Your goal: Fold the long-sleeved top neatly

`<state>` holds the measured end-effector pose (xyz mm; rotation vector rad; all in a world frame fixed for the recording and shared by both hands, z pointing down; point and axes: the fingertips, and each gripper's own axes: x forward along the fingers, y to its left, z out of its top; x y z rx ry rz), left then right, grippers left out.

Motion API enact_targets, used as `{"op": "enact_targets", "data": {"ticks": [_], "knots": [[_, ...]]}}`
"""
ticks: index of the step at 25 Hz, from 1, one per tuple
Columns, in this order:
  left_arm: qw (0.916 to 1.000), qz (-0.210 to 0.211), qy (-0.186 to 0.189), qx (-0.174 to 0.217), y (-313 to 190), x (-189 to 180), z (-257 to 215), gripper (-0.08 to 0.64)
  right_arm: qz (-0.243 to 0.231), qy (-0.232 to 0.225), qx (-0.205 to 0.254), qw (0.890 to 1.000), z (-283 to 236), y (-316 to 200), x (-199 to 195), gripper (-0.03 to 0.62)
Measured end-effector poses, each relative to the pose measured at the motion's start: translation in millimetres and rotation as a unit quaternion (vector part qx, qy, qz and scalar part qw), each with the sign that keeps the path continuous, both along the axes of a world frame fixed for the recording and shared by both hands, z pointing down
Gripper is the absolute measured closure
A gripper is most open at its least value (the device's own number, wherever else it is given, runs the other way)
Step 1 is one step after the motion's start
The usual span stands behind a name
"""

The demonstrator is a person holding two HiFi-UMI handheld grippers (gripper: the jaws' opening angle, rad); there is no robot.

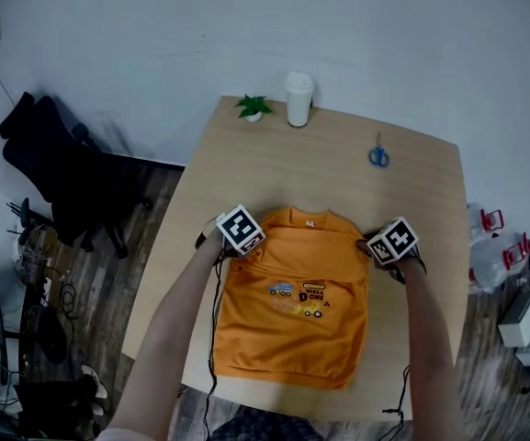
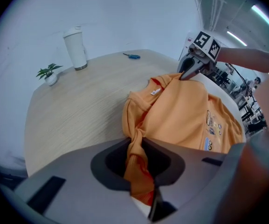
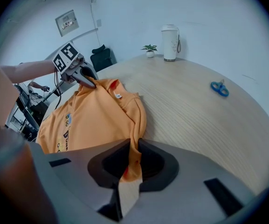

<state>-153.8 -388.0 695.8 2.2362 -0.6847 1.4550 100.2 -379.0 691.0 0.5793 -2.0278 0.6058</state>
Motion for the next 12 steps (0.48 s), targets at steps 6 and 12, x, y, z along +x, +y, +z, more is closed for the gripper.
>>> {"op": "enact_targets", "data": {"ticks": [6,12], "knots": [[0.9981,0.002,-0.007,0.061,1.7,0.4,-19.3,0.5,-0.001,0.006,0.07,0.998,-17.7,-0.2,2.3,0.543],[0.9895,0.019,0.001,0.143,16.0,7.1,-54.6,0.5,-0.008,0.007,0.138,0.99,-45.3,8.2,-1.2,0.543]]}}
